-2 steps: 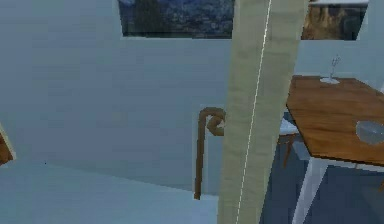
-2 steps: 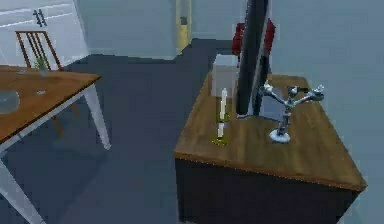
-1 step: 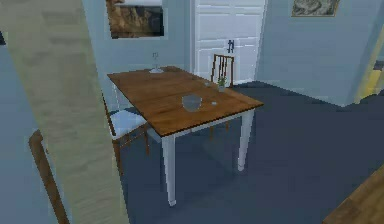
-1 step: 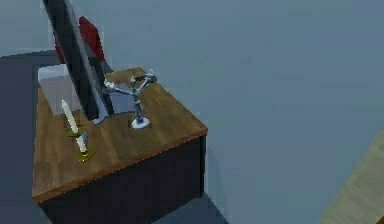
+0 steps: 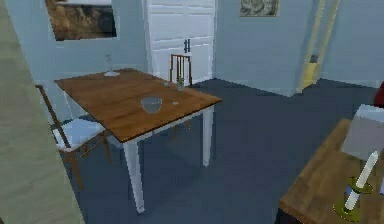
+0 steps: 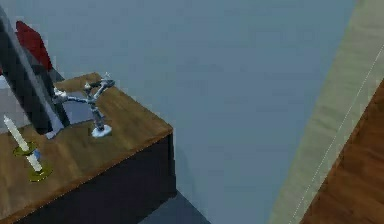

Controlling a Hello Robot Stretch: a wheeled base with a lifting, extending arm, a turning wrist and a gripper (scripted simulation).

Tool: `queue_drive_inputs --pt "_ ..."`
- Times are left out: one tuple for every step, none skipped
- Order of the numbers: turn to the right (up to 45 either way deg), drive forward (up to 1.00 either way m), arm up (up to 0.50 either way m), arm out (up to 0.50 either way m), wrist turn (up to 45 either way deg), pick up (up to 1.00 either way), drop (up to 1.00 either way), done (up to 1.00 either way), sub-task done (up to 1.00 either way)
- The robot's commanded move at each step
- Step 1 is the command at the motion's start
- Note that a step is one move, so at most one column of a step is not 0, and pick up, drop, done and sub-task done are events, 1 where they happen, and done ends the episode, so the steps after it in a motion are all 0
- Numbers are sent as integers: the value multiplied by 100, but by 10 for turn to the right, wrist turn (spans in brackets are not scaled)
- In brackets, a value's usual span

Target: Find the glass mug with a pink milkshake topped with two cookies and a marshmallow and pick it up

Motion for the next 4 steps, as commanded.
queue_drive_inputs --pt "0 60 0 0 0 0 0 0 0" --pt "390 0 0 0 0 0 0 0 0" --pt "0 100 0 0 0 0 0 0 0" --pt "0 100 0 0 0 0 0 0 0"
